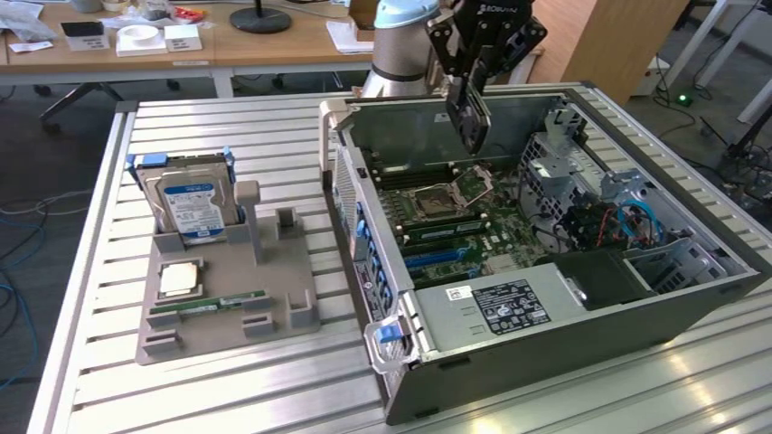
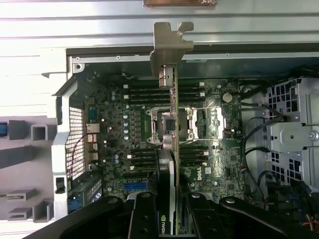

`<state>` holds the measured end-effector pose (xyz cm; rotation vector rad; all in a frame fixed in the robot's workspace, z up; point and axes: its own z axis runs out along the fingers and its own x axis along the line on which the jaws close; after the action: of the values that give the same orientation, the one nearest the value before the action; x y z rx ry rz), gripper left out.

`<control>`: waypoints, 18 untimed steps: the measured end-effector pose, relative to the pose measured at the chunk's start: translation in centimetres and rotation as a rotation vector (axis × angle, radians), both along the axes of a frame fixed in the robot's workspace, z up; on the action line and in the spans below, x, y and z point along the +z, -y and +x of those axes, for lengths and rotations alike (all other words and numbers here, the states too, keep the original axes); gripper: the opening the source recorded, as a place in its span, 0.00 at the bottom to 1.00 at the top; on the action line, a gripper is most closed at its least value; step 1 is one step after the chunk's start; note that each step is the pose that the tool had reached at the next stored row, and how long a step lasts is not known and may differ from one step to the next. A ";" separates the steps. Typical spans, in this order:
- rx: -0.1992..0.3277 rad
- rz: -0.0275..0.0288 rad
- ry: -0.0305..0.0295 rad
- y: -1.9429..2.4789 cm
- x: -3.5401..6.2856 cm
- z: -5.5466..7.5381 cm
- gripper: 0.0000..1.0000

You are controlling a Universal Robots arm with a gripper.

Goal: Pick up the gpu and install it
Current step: 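Pick up the gpu and move the gpu toward the slot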

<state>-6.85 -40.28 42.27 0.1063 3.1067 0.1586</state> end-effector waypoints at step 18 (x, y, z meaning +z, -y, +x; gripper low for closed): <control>0.000 0.0075 0.0000 -0.13 0.00 2.7 0.27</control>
<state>-4.20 -40.15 42.27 0.1066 3.1063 0.1703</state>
